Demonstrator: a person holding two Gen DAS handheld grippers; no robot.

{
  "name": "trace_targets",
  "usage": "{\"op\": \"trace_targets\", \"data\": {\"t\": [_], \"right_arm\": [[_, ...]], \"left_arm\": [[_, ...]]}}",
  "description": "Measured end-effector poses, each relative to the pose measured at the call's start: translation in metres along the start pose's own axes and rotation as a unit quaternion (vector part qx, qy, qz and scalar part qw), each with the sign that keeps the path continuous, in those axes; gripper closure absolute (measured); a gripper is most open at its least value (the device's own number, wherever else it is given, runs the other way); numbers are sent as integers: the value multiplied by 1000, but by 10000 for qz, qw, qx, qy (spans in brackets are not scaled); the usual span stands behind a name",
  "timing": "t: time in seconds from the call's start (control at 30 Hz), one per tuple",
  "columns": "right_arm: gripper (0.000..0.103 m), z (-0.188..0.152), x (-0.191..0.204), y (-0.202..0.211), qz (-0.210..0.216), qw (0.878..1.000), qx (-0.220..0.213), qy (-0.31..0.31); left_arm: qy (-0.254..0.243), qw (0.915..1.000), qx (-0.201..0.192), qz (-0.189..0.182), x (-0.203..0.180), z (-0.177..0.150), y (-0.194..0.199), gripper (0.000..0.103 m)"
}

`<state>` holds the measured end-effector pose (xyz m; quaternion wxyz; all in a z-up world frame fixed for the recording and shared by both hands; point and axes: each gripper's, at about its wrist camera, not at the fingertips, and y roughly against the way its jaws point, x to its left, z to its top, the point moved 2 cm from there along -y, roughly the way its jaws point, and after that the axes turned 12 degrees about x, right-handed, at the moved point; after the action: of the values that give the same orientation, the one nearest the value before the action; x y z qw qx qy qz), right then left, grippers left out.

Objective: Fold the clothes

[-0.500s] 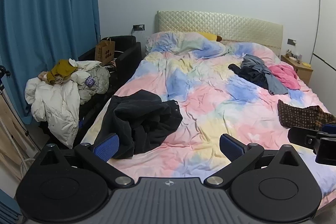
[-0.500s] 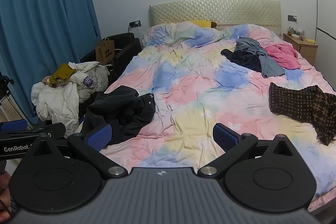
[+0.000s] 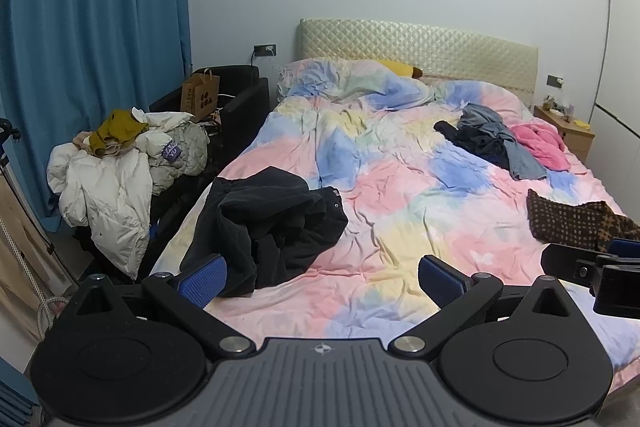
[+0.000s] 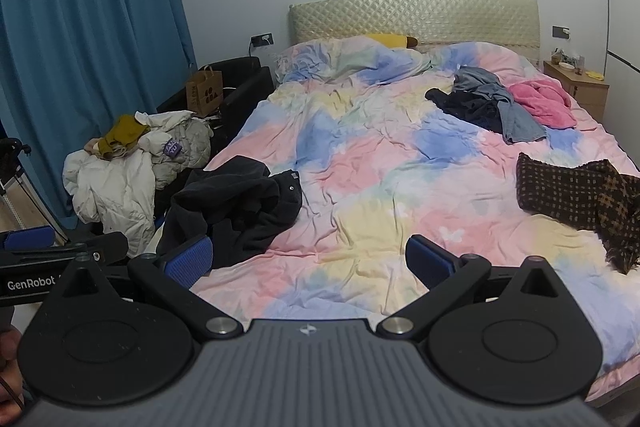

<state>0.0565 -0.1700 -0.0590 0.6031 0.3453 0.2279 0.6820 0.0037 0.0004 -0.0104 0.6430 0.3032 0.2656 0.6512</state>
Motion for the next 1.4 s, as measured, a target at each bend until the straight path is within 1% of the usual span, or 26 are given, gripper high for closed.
{"op": "trace_targets", "data": {"t": [0.2, 0.43, 0.67, 0.77, 0.93, 1.0, 1.03, 1.1, 1.2, 1.3, 1.4], "right_arm": [[0, -2, -3, 5, 23, 10000, -29, -25], [0, -8, -9, 11, 29, 9999, -75, -84], [0, -12, -16, 13, 44, 9999, -47, -148], [0, -14, -22, 15, 54, 9998, -36, -191], [0, -19, -40, 17, 36, 9995, -86, -308], [0, -20, -51, 17, 65, 9993, -71, -374], [0, -21, -58, 17, 178, 9989, -69, -418], [0, -23, -71, 19, 376, 9982, -122, -451], [0, -22, -86, 20, 471, 9981, -228, -315], [0, -22, -97, 22, 525, 9979, -357, -100], [0, -18, -102, 21, 762, 9960, -420, 226]], "left_arm": [[-28, 10000, -27, -13, -4, -3, 8, 0], [-300, 9995, -131, -42, -19, -6, 19, 0], [-441, 9987, -112, -241, -31, -8, 26, 0], [-478, 9983, -136, -316, -30, -8, 32, 0], [-403, 9985, -152, -352, -28, -6, 40, 0], [-442, 9979, -200, -433, -28, -6, 45, 0], [-440, 9979, -212, -434, -28, -5, 46, 0], [-384, 9984, -200, -353, -30, -4, 47, 0], [-205, 9994, -134, -240, -33, -1, 45, 0], [161, 9995, -70, -257, -29, 2, 41, 0], [563, 9983, -47, -170, -21, 8, 36, 0]]}}
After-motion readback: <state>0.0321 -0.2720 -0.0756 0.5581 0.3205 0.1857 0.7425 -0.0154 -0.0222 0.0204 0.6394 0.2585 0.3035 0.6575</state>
